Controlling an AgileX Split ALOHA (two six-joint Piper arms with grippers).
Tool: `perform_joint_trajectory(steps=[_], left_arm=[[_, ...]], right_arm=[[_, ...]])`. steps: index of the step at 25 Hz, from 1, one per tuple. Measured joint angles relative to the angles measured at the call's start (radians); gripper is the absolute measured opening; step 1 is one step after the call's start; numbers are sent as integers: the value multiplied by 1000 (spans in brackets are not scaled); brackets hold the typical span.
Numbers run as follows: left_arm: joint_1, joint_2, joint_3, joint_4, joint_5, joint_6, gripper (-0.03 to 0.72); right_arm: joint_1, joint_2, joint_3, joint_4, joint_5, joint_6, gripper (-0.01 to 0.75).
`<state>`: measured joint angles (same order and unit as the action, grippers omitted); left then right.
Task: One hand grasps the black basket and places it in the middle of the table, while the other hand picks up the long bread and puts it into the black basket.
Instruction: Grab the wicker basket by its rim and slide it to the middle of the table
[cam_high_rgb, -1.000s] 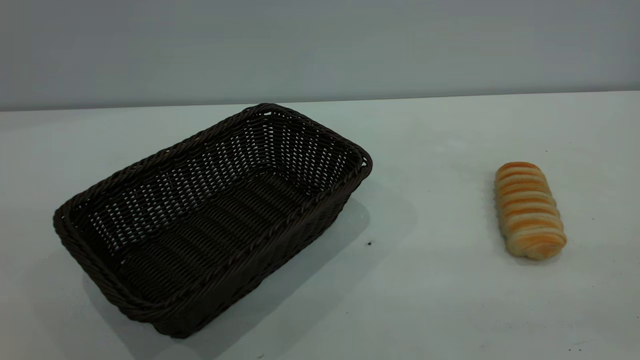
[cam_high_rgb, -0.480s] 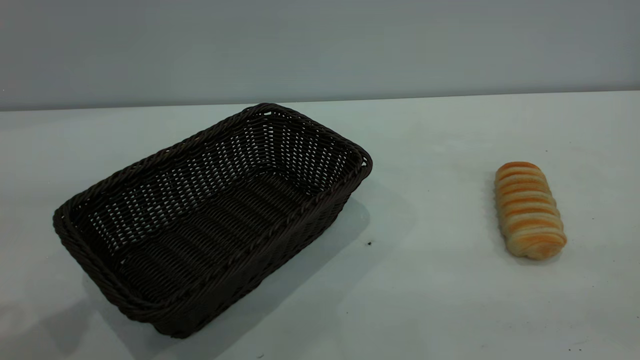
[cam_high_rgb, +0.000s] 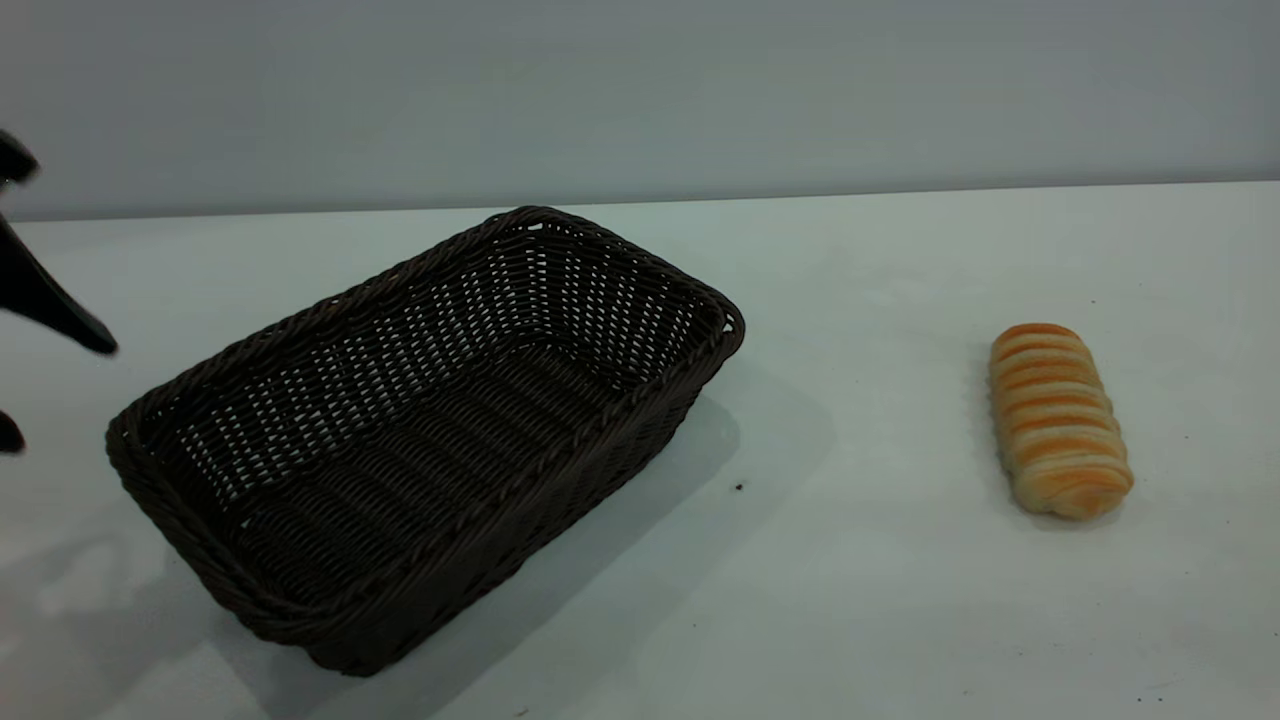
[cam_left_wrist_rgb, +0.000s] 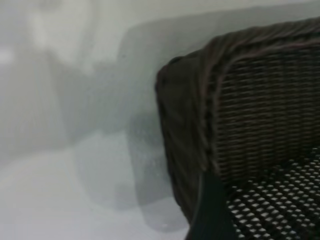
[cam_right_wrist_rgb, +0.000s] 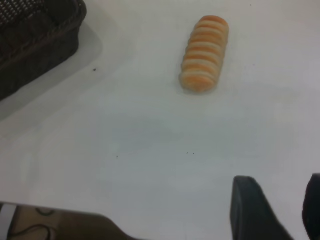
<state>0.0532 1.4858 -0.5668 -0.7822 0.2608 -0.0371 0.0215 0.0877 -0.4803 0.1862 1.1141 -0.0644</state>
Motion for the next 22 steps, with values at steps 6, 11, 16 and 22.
perform_joint_trajectory(steps=[6, 11, 16, 22], left_arm=[[-7, 101, 0, -50, -35, 62, 596], [-66, 151, -2, -74, -120, 69, 594], [-131, 227, -26, -86, -177, 71, 594], [-136, 324, -59, -87, -186, 71, 594]], right_arm=[[0, 0, 0, 0, 0, 0, 239], [0, 0, 0, 0, 0, 0, 239], [0, 0, 0, 0, 0, 0, 239], [0, 0, 0, 0, -1, 0, 239]])
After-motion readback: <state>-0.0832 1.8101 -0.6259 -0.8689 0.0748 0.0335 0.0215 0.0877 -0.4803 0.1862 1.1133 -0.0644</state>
